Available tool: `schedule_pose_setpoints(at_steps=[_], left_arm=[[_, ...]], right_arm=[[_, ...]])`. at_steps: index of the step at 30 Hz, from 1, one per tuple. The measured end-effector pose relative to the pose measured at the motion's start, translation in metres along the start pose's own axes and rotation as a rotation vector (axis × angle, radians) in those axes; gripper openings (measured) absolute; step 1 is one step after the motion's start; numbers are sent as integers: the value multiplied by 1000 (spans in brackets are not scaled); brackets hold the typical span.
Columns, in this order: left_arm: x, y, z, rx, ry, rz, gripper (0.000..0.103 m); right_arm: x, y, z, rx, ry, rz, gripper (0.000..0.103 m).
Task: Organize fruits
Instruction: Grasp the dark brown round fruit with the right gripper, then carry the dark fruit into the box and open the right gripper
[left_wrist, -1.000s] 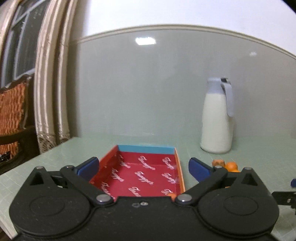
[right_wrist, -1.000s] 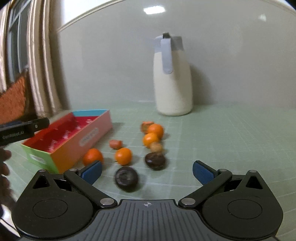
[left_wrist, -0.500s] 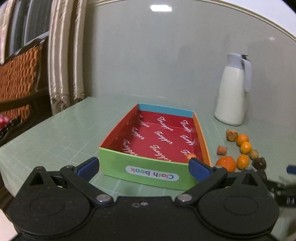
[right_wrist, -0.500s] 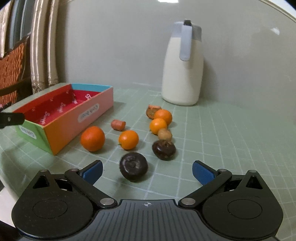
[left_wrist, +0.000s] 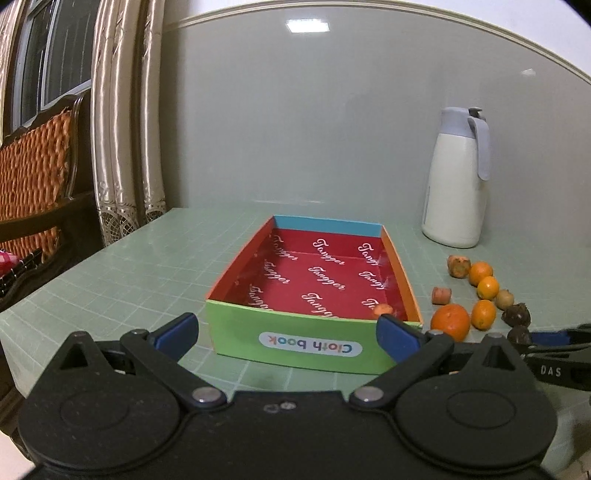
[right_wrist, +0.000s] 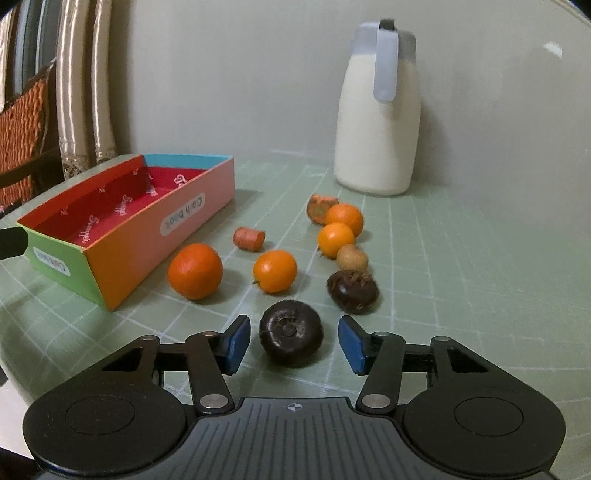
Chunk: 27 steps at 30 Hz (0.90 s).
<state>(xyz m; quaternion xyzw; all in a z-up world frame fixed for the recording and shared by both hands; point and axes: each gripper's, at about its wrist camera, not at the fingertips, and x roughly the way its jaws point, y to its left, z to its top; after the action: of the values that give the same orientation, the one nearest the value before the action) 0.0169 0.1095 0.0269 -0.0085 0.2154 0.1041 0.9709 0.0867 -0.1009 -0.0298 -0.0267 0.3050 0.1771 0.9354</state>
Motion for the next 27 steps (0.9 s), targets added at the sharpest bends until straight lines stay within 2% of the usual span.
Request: schedule_pose_setpoints(at_steps=[4,7,15,20,23,25,26,27], left_arm=[[-2,7,0,-11,-9,0,96],[-5,12,0,-19,-21,5,97],[-7,32,1,-56,-29,46,97],[-6,41,1,-109,-30,20,97],[-6,41,1,-104,-26,38,97],[-6,42,2,-113,-30,37,97],[-7,43,2,-120,-31,29,97],[-7,43,1,-127,-36,28,97]], right_arm=[[-3,0,2,26,-17,20,36],[-15,8,9,16,-90,48,36],[-29,56,46,-28,-215,154,36],[-15,90,67,-68,-223,210,36],[0,104,73,-87,-211,226,36],[11,114,74,-119,-181,216,48],[13,116,74,-132,-182,213,66],[9,116,71,-139,-208,221,74]])
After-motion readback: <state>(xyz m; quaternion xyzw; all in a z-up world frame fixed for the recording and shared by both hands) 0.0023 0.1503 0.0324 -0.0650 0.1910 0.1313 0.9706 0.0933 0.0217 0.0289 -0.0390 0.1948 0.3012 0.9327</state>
